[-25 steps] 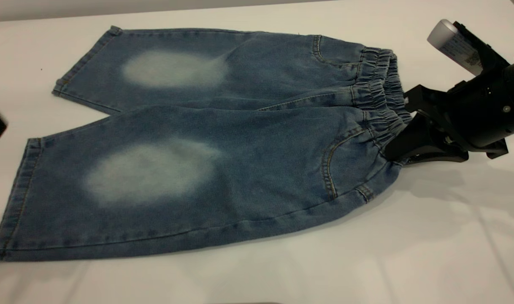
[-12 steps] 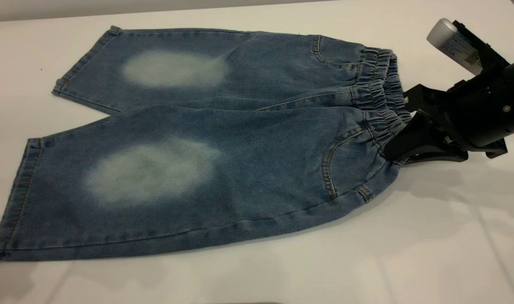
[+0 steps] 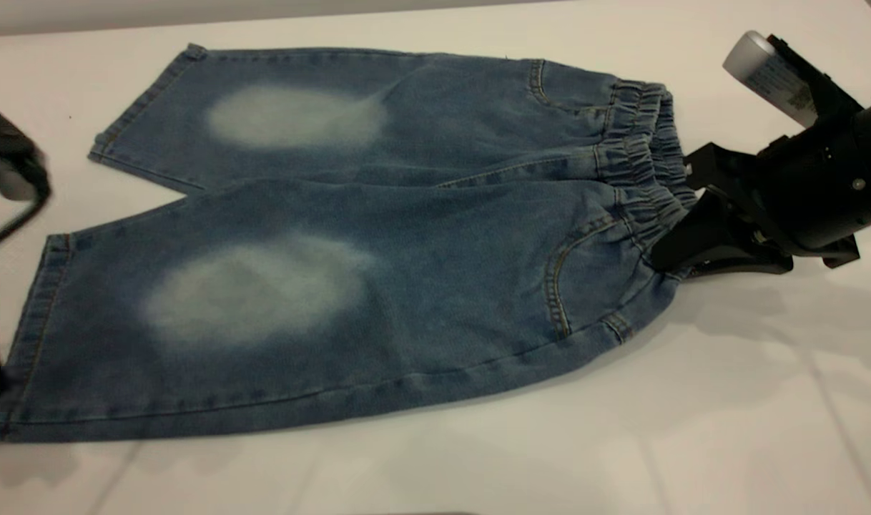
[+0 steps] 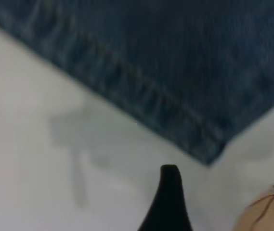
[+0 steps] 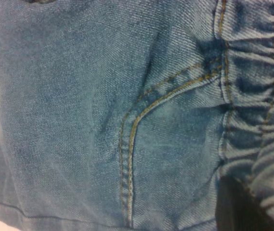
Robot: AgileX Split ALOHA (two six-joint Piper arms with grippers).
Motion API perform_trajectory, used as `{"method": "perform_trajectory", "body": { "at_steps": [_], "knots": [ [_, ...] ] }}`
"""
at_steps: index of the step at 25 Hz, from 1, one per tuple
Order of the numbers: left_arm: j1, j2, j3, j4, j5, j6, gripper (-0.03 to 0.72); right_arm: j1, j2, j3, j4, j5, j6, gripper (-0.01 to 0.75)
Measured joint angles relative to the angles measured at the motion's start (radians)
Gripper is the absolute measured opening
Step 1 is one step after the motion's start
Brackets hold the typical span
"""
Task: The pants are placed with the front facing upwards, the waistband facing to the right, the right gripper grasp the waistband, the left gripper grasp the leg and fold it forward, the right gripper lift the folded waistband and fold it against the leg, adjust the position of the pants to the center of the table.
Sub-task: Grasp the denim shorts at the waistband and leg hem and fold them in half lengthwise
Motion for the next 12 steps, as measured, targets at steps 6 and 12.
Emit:
{"method": "perform_trajectory", "body": {
  "at_steps": [6,12],
  "knots": [
    [-0.030,0.081,-0.002,0.009,-0.105,0.012,0.566,0.000,0.000,0.000,0.000,0.000,0.000,0.044],
    [-0.030,0.126,-0.002,0.011,-0.115,0.012,0.566,0.000,0.000,0.000,0.000,0.000,0.000,0.048]
  ]
}}
